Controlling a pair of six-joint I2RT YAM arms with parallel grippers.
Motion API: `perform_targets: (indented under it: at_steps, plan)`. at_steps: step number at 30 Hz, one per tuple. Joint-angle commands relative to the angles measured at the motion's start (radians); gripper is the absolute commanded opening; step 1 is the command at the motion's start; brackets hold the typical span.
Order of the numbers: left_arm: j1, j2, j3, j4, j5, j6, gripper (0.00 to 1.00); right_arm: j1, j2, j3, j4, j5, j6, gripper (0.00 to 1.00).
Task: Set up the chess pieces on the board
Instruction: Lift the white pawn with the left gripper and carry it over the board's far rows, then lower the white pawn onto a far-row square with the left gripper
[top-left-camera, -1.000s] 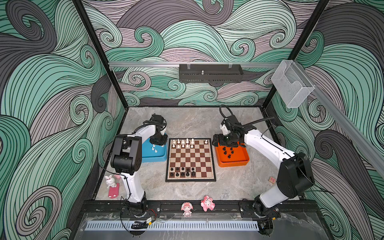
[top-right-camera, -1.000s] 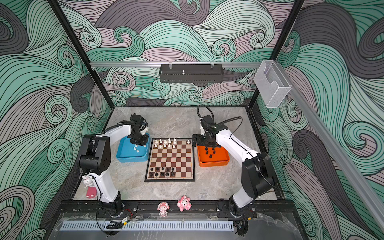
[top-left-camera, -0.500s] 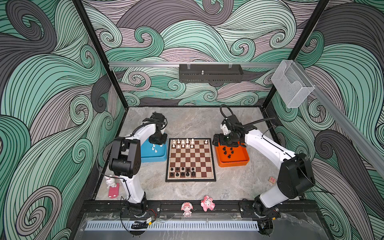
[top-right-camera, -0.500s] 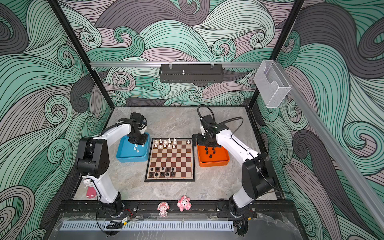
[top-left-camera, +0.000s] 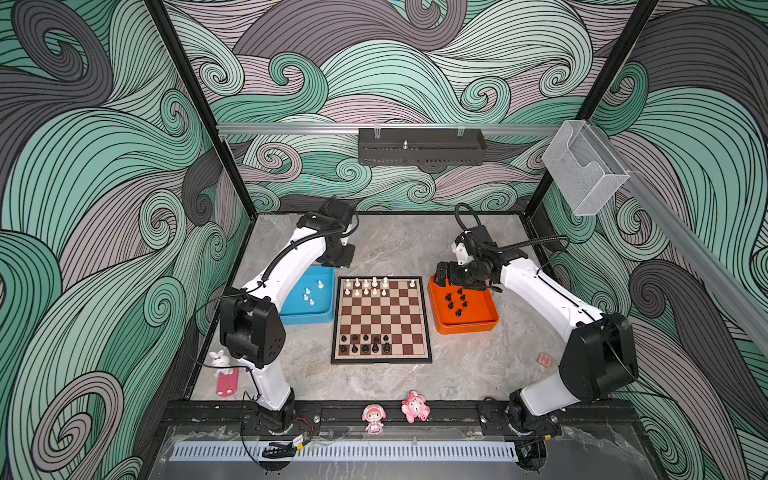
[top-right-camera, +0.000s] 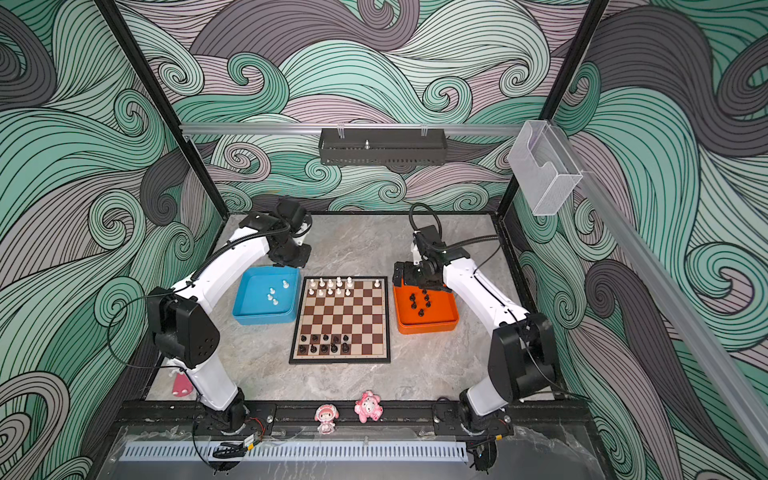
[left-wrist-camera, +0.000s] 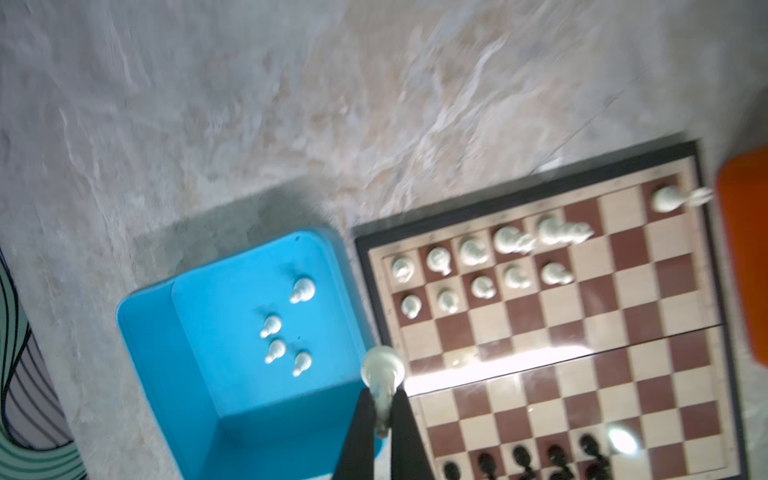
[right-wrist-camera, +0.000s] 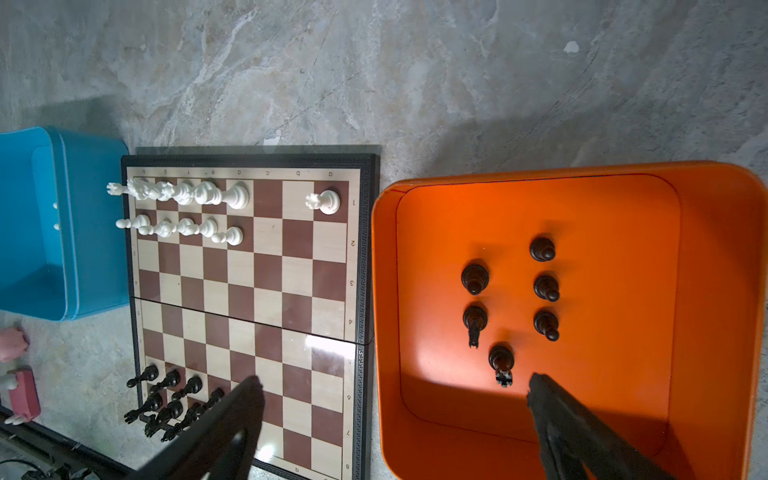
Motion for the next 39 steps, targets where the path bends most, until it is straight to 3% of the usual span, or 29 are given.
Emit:
perform_targets:
  at_steps: [1, 12, 24, 39]
  plan:
    - [-0.079, 0.089, 0.118, -0.104, -0.016, -0.106, 0.02, -0.02, -0.041, 0.002, -0.02, -0.012, -0.011, 0.99]
    - [-0.239, 0.32, 0.347, -0.126, 0.042, -0.239, 0.02, -0.084, -0.108, -0.068, -0.02, -0.031, -0.015, 0.99]
    - [-0.292, 0.489, 0.466, -0.101, 0.112, -0.279, 0.02, -0.121, -0.126, -0.092, -0.02, -0.067, -0.041, 0.99]
    - [-0.315, 0.604, 0.523, -0.068, 0.064, -0.276, 0.02, -0.145, -0.146, -0.112, -0.005, -0.094, -0.04, 0.99]
